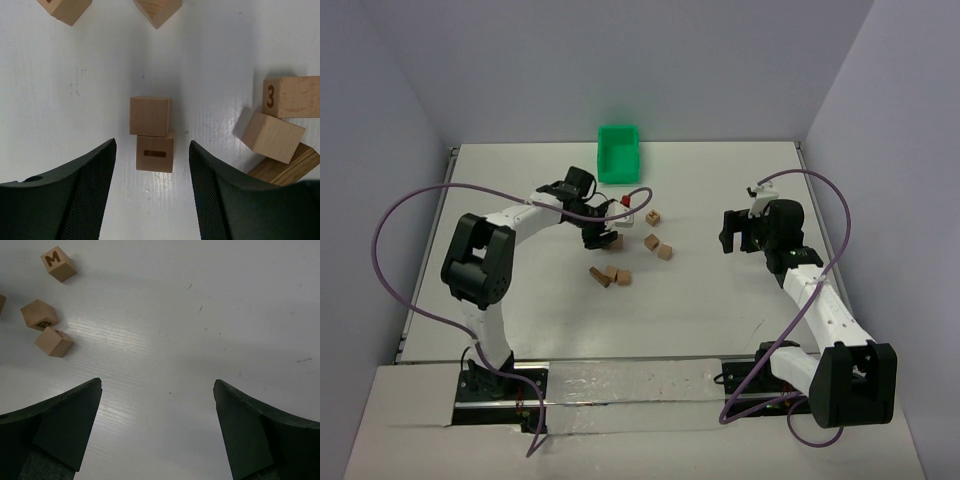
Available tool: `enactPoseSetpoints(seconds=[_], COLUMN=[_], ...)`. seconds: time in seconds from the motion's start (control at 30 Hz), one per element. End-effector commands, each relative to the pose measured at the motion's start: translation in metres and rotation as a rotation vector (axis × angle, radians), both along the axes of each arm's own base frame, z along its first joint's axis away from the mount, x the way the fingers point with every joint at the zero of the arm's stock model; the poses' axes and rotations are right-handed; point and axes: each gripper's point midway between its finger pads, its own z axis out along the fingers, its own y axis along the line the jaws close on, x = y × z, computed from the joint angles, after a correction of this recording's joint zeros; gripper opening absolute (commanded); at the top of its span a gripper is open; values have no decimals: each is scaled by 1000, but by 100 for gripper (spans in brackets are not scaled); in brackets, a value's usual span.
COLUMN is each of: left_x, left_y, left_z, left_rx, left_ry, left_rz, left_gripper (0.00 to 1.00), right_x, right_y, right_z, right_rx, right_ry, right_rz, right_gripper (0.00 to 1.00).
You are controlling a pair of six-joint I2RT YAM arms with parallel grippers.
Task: Build the wood block tower
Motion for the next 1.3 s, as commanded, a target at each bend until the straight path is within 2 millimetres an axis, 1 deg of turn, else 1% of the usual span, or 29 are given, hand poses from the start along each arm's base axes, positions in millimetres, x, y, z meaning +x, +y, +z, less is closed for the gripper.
enactPoseSetpoints(seconds=[0.0,0.37,0.73,1.27], left_x=[17,19,21,22], left_y=[-13,-14,-16,-18], left_z=[9,-7,-11,-11], left_rx=[-35,0,2,-2], left_ry=[-71,-64,-59,-54], left_rz=[-34,-47,-49,-47], left_gripper=[66,66,62,58], right_x=[10,11,11,12], right_y=[3,2,2,1], right_z=[30,28,27,26], right_rx=[-1,-7,-9,-14], right_ry=[-76,-74,-71,-69], right_rz=[15,14,13,14], right_gripper=[100,100,100,100])
